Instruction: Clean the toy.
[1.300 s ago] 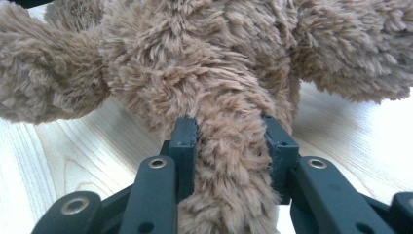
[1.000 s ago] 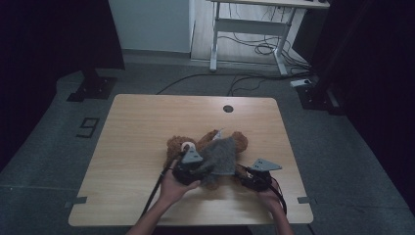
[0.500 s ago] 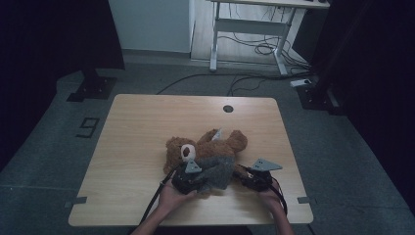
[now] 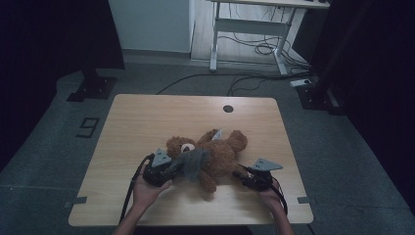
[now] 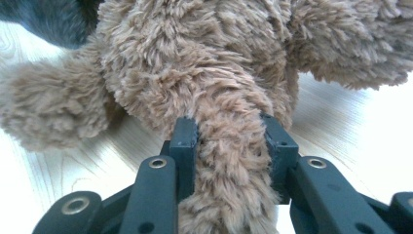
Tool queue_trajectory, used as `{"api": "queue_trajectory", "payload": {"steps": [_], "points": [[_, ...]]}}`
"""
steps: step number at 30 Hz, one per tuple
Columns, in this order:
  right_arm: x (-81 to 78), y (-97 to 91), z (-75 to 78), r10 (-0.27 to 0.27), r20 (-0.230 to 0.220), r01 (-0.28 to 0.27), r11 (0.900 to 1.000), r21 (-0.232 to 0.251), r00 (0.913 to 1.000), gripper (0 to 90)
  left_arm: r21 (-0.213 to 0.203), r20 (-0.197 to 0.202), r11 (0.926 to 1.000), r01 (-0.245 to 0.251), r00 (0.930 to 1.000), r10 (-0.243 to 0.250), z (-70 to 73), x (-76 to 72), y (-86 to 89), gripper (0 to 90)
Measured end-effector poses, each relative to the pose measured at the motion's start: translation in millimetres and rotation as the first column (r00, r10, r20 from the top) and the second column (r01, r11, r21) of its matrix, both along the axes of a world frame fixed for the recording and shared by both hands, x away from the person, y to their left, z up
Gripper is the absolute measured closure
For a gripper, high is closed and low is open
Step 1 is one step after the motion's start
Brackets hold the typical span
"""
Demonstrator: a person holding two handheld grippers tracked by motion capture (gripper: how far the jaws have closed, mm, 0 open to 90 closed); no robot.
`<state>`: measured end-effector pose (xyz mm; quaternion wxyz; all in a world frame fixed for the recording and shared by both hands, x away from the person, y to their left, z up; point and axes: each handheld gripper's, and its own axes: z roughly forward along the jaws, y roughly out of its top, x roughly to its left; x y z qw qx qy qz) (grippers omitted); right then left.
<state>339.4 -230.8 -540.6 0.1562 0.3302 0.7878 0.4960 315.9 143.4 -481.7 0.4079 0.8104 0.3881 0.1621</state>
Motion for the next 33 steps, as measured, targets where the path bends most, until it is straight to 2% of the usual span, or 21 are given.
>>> {"api": "queue_trajectory", "payload": {"steps": [5,9,12,16,18,20,22,27,33], "points": [[0.8,-0.8,-0.3,0.002,-0.002,-0.002,1.0,0.005,1.0,64.8,-0.007,-0.039,0.9988,-0.049,0.998,0.049,-16.4,0.9,23.5,75.9],[2.1,-1.0,-0.6,0.001,0.001,-0.001,1.0,0.005,1.0,64.7,0.002,-0.075,0.9938,-0.111,0.991,0.111,-25.1,5.7,45.7,75.9],[3.4,-0.5,-0.5,-0.006,0.004,0.006,1.0,0.005,1.0,64.7,-0.021,-0.07,0.99,-0.139,0.988,0.137,-25.0,7.2,53.7,75.9],[5.7,1.0,-0.4,-0.018,0.005,0.018,0.9998,0.009,0.9998,64.6,-0.074,-0.002,0.9877,-0.138,0.9905,0.138,-10.4,6.4,50.1,75.6],[7.4,1.9,-0.7,-0.023,0.006,0.023,0.9996,0.014,0.9997,64.6,-0.091,0.016,0.9872,-0.132,0.9909,0.134,-2.2,9.7,44.8,75.4],[8.7,2.9,-1.0,-0.032,0.01,0.032,0.9994,0.014,0.9994,64.6,-0.087,0.01,0.988,-0.128,0.9916,0.129,1.2,16.8,38.3,75.3],[10.2,3.4,-1.7,-0.039,0.012,0.039,0.9991,0.018,0.9992,64.5,-0.087,-0.017,0.9886,-0.122,0.9925,0.121,-1.3,26.2,33.6,75.1],[17.9,3.1,-3.1,-0.062,0.014,0.062,0.9977,0.03,0.998,64.2,-0.143,-0.079,0.9801,-0.138,0.9887,0.127,-9.7,44.2,36.2,75.2],[25.7,2.6,-4.0,-0.105,0.021,0.104,0.9936,0.044,0.9943,61.7,-0.125,-0.06,0.9823,-0.139,0.9893,0.133,-7.9,48.5,33.1,75.2]]}}
